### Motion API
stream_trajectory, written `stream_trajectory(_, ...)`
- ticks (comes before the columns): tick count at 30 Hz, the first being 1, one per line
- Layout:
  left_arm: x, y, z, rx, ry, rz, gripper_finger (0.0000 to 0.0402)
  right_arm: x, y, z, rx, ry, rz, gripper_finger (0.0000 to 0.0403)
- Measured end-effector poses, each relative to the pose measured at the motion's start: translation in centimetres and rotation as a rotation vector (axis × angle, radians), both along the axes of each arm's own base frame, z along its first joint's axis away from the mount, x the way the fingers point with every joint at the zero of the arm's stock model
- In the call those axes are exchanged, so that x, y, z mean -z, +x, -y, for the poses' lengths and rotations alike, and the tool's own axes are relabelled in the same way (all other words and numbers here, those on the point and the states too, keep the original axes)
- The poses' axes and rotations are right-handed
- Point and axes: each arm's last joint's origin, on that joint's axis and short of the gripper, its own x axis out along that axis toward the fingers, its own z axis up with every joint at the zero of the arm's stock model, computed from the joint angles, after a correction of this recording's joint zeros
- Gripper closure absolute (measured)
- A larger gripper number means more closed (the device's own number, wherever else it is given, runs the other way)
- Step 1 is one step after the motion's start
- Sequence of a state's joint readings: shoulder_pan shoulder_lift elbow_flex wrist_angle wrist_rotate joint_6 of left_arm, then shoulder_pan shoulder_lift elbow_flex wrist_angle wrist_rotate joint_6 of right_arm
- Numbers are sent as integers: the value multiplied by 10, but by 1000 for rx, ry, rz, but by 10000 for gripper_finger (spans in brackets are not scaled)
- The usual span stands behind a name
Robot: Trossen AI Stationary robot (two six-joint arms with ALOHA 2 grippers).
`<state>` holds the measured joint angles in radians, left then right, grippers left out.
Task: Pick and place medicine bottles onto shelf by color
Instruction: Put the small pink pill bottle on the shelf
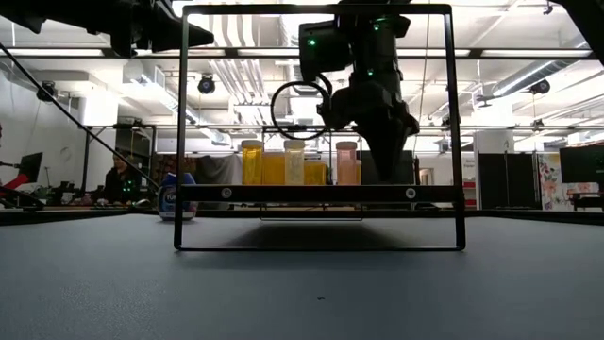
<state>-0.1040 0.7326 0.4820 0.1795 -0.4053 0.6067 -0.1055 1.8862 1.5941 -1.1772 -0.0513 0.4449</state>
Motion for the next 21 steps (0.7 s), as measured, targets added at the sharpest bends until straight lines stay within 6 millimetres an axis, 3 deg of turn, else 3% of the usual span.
stream_trajectory(7,0,0,0,0,0,-3,398,-1,9,1,-11,-12,96,376)
stream_trajectory(21,0,0,0,0,0,-3,398,-1,13,-7,-27,74,131,376)
